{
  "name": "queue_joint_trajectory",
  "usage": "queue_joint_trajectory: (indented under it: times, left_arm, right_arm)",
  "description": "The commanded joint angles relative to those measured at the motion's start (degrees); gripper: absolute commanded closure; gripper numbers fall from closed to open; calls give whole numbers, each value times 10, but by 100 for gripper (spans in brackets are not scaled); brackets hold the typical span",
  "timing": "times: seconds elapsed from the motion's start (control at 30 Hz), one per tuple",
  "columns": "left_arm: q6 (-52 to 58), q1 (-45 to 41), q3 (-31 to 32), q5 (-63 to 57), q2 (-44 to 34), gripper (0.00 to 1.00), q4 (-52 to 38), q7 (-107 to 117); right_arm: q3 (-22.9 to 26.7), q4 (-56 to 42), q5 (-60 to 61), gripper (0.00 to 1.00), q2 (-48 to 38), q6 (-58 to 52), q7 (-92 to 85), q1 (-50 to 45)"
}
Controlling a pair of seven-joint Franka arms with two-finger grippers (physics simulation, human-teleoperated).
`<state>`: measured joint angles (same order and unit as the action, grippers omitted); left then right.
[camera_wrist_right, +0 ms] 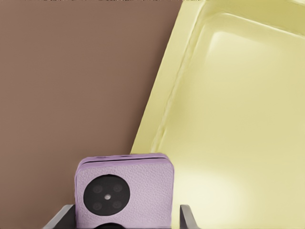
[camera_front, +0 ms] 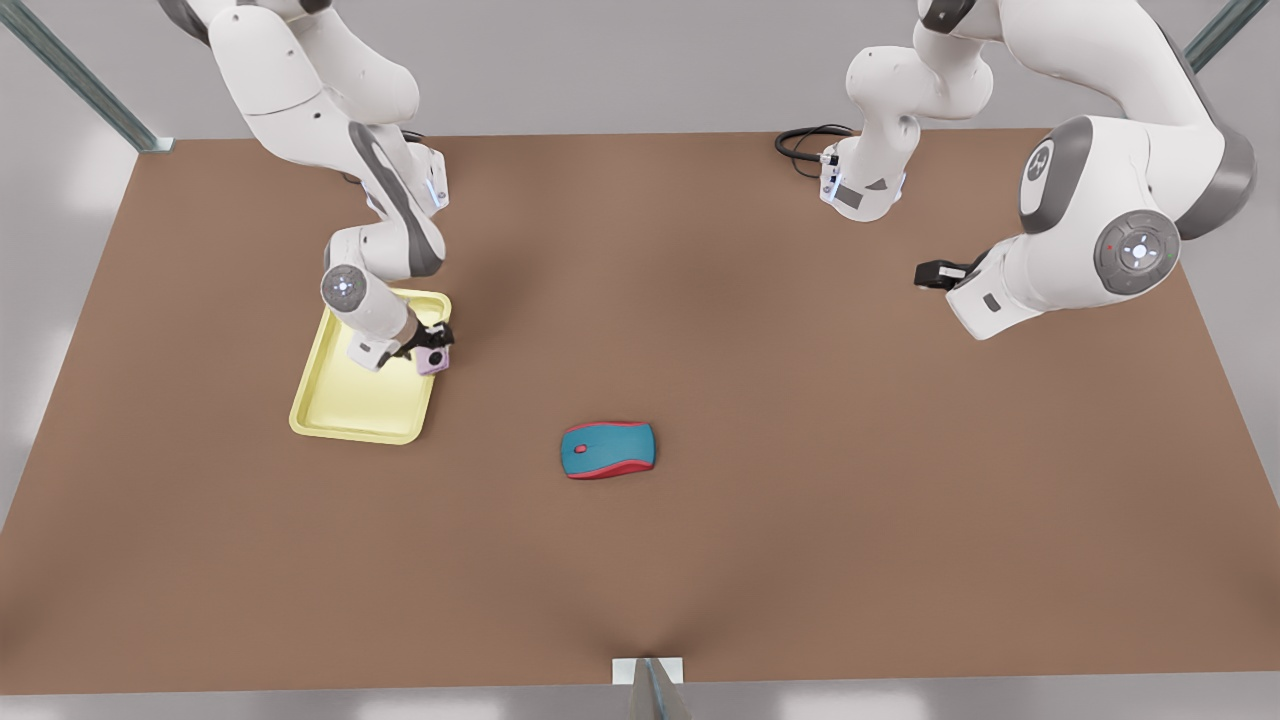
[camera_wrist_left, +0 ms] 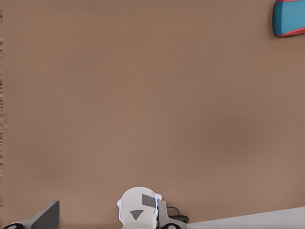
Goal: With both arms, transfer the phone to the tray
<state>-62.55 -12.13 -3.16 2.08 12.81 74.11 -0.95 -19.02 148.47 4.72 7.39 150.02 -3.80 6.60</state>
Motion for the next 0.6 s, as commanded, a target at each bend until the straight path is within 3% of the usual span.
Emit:
queue_joint_trajectory:
  times: [0.0,0.2,0.23,0.37,0.47,0.57]
  left_arm:
    - [-1,0,0,-2,2,0,-1,-1]
    - [-5,0,-1,-3,3,0,-5,0]
    - [-5,0,-1,-3,3,0,-5,0]
    - [-6,-4,2,-20,-5,0,-20,16]
    - [-20,-7,2,-29,-3,0,-47,22]
    - [-42,-7,2,-31,-20,0,-23,21]
  right_arm:
    - [-1,5,3,15,-1,22,-38,0]
    - [5,-12,3,10,-41,-35,-41,1]
    - [12,-75,2,0,-61,-132,-39,1]
    - [74,-491,-54,0,-50,-553,-18,15]
    - [101,-513,-55,0,-86,-631,14,10]
    - [108,-657,-74,0,25,-684,28,6]
